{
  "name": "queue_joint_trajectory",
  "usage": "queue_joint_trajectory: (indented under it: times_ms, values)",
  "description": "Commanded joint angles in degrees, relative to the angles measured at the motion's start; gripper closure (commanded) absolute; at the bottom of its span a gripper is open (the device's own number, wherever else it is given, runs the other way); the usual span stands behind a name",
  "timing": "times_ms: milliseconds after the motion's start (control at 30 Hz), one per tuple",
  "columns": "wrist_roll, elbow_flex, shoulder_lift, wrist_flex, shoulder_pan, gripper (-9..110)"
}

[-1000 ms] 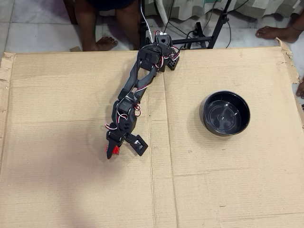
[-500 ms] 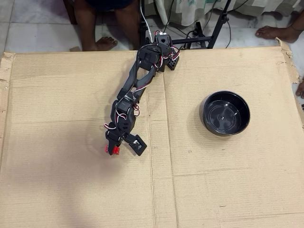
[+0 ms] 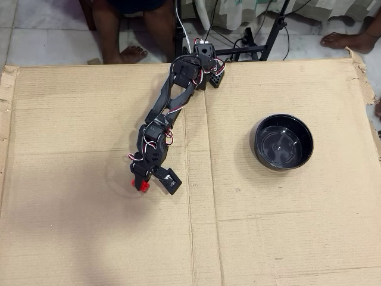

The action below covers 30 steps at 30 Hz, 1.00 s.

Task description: Grasp a lego block and put it in the bin.

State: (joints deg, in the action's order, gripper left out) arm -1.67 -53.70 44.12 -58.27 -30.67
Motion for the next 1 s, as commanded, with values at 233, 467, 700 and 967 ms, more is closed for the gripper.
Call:
queue_joint_trajectory:
  times_ms: [233, 467, 700, 967]
  values:
    - [-0.4, 1.3, 0.7, -0.3, -0.4, 100]
    - [0.2, 1.3, 8.3, -8.1, 0.4, 100]
    - [0.4, 1.2, 17.4, -16.1, 4.0, 100]
    - [2.0, 1.2, 25.0, -21.0, 10.5, 100]
